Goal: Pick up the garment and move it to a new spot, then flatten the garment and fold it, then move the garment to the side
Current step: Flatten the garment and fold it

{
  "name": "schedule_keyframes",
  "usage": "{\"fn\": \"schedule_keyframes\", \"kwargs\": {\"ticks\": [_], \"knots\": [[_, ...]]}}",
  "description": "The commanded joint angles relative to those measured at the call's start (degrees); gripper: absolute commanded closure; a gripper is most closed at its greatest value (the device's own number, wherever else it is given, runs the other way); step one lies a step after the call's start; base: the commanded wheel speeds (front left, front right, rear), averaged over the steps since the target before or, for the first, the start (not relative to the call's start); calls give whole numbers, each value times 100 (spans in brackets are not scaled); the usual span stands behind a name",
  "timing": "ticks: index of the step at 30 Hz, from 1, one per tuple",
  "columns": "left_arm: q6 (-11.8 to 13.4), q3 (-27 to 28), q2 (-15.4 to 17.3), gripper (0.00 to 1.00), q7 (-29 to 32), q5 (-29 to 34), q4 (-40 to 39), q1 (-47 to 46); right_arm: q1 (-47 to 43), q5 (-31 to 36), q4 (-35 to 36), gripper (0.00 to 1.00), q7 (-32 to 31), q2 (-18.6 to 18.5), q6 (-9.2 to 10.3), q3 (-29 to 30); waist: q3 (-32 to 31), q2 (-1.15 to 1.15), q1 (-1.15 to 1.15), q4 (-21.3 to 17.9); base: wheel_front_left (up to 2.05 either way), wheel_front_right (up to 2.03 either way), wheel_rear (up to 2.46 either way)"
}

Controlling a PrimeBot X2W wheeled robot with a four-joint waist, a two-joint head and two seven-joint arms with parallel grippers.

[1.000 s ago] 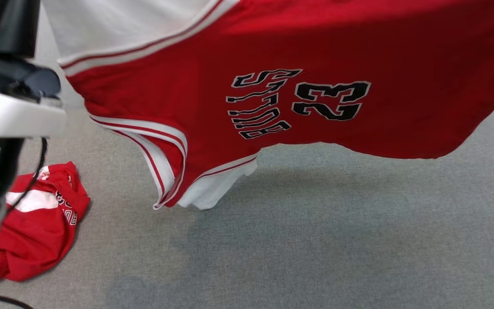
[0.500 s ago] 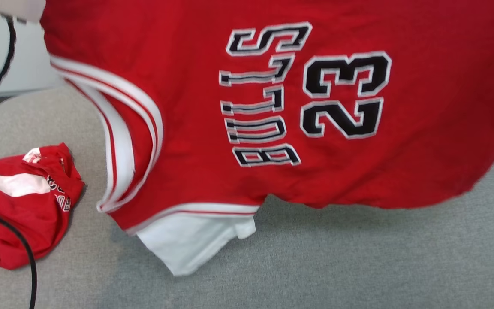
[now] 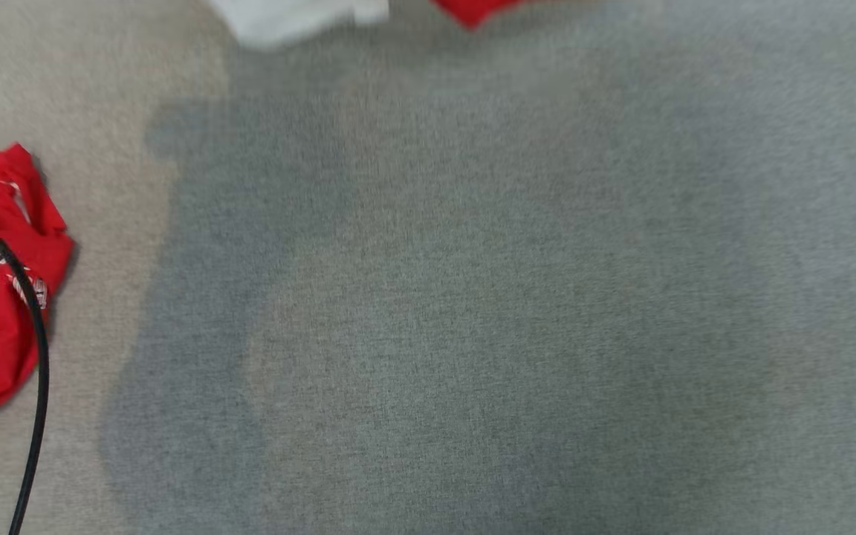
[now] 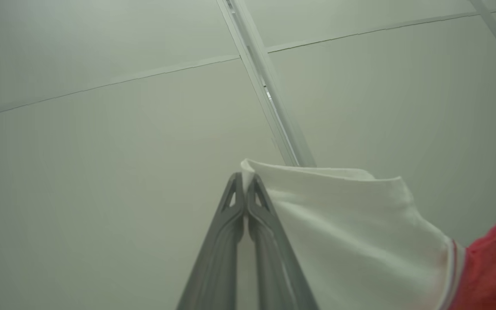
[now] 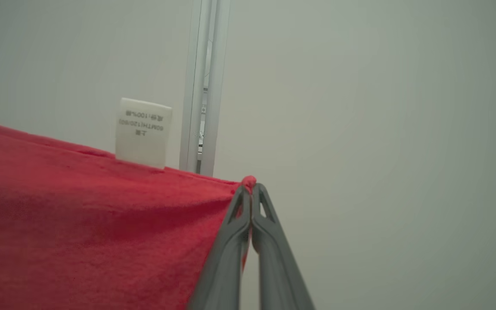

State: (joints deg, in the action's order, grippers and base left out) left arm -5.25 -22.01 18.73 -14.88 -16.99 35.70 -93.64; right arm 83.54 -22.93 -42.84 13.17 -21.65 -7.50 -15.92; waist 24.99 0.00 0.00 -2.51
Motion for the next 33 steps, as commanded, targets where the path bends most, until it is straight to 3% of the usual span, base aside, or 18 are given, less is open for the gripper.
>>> {"fn": "schedule_keyframes", "kwargs": {"ticks": [1,5,8,13,16,24,29,33], "knots": [[51,87,-45,100,-31,170,-97,-269,303,187,-133,100,131,28,1,-40,665,0,0,50,0,0,0],[156,386,-194,100,-31,563,-664,-595,951,762,-47,100,214,77,1,326,1279,0,0,51,0,0,0],[105,566,-348,100,-21,600,-925,-523,934,1008,110,100,204,187,0,614,1527,0,0,97,0,0,0],[-160,691,-651,100,-26,486,-1129,228,492,1352,372,100,202,323,1,1092,1723,0,0,267,0,0,0],[-220,567,-765,100,-27,315,-1402,1190,-193,1378,419,100,203,310,1,1209,1628,0,0,375,0,0,0],[-218,-25,-207,100,-27,-237,-2691,3314,-1985,1019,986,100,203,26,1,1280,1043,0,0,513,0,0,0],[-218,76,214,100,-28,-186,-3521,4713,-3323,815,1417,100,200,-141,1,1457,559,0,0,558,0,0,0],[-218,340,333,100,-28,-188,-3855,5873,-4288,665,1685,100,200,-45,2,1759,121,0,0,561,0,0,0]]}}
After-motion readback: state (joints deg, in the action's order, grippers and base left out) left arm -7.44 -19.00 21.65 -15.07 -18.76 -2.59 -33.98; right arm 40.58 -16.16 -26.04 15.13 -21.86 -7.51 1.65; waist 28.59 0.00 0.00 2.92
